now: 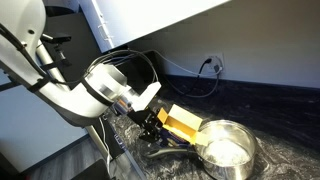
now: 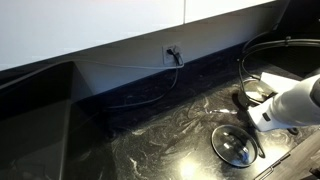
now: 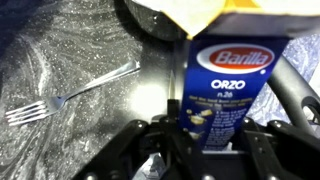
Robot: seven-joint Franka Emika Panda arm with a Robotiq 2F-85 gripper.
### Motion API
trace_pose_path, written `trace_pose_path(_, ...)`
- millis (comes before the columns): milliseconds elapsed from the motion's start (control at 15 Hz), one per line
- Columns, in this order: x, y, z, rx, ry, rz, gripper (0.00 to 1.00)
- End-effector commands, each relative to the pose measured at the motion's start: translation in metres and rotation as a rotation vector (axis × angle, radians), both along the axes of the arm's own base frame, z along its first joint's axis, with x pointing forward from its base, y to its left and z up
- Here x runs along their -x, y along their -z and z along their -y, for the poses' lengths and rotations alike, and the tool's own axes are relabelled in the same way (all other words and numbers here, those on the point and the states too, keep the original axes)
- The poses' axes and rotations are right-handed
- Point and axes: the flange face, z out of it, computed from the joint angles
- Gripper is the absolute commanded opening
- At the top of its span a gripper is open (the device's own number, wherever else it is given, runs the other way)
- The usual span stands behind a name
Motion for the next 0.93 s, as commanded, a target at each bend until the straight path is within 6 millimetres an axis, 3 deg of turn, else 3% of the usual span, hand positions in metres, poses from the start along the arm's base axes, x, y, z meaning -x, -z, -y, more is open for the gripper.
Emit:
trace_pose_path(0, -0.013, -0.015, 0.007, -0.082, -0.005, -0.035, 0.18)
trace_pose_path(333, -0.024, -0.029, 0.008, -0.161, 0.007, -0.104, 0.18)
trace_pose_path(867, -0.032, -0.068, 0.013, -0.185, 0.009, -0.130, 0.18)
